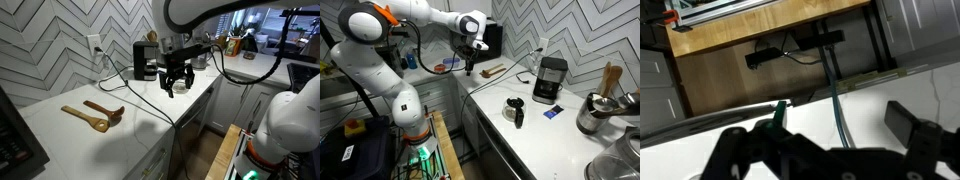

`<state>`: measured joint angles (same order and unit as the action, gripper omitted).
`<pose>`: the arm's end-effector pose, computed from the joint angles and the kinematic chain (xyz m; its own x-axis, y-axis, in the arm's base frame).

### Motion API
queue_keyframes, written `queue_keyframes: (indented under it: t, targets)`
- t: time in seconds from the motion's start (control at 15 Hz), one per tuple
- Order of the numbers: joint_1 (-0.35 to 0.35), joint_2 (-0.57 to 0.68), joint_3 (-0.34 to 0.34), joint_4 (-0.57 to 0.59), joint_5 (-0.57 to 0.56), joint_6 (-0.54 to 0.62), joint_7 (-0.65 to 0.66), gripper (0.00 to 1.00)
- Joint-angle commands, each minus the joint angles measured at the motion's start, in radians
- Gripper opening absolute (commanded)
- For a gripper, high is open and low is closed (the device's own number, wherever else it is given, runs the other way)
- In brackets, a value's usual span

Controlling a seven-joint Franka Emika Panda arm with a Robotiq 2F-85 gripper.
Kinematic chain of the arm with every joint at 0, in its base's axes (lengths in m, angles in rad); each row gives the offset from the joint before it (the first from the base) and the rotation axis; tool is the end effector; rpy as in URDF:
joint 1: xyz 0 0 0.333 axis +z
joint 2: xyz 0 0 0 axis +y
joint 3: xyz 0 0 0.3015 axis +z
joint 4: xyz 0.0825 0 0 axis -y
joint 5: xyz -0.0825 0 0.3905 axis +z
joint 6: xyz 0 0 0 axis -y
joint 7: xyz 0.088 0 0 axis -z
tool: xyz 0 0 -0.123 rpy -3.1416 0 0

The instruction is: Open the lid of the coffee machine

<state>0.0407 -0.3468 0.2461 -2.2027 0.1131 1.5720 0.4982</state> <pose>0.4022 0.1384 0.4662 0.9290 -0.2579 -0.2654 -0.2350 -0.9651 0.1155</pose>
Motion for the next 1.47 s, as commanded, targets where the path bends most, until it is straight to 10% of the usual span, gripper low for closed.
queue_keyframes:
  t: [0.0, 0.4, 0.93, 1.4]
  targets:
    - [0.015, 0.002, -0.013, 0.001, -0.004, -0.001, 0.004, 1.0]
    - [0.015, 0.002, -0.013, 0.001, -0.004, -0.001, 0.004, 1.0]
    - [-0.103, 0.061, -0.114, 0.188, -0.399, 0.153, -0.039, 1.0]
    - [-0.121, 0.096, -0.175, 0.267, -0.453, 0.305, -0.04, 1.0]
